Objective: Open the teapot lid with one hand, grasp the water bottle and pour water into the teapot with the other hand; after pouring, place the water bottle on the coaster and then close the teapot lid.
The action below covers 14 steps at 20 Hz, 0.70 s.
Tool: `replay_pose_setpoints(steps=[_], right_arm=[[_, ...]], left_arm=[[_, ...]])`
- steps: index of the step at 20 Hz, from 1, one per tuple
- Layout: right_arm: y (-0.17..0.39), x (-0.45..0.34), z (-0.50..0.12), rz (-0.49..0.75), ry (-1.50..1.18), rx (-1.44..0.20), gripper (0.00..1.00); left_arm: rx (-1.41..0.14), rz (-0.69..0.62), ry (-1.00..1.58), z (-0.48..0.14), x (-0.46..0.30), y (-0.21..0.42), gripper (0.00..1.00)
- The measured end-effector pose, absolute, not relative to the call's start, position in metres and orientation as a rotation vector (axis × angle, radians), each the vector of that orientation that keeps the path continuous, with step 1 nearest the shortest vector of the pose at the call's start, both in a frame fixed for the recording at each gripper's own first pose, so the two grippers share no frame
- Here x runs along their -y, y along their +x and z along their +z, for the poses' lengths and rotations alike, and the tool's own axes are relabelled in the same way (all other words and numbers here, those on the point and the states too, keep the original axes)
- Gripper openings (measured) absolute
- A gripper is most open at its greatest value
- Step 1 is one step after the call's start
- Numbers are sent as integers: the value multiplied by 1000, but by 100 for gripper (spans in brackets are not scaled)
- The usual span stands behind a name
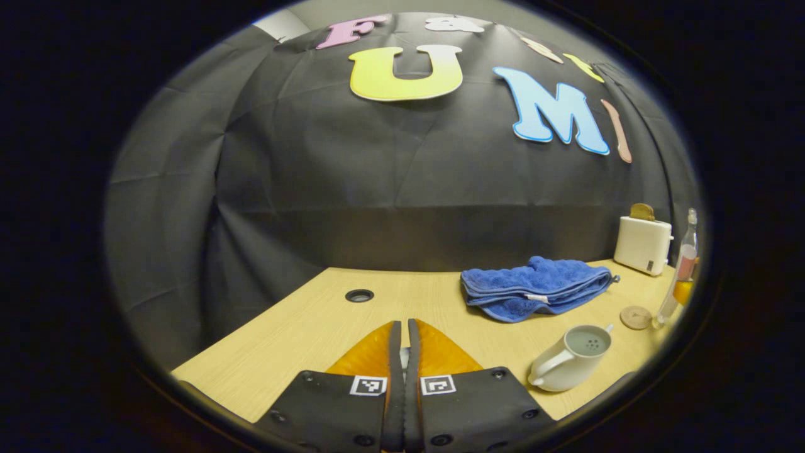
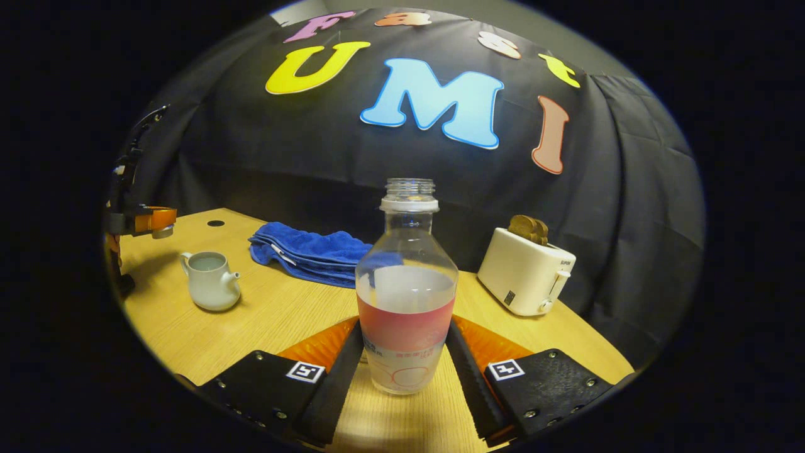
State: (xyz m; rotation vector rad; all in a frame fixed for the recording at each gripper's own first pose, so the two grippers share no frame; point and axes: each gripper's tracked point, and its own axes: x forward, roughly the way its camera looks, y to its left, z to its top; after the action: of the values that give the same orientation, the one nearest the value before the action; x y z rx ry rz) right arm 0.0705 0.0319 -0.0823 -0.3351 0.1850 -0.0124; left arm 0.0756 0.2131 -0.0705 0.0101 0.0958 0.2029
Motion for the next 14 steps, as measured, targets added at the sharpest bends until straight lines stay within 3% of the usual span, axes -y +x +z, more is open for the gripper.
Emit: replay_pose_setpoints(steps=[9, 14], right_arm=[[77, -42, -67, -145, -756, -145, 79], [79, -67, -64, -154, -965, -127, 79]], left_arm=[[-94, 211, -3, -67, -214, 74, 5], [-88, 220, -19, -66, -214, 73, 7]])
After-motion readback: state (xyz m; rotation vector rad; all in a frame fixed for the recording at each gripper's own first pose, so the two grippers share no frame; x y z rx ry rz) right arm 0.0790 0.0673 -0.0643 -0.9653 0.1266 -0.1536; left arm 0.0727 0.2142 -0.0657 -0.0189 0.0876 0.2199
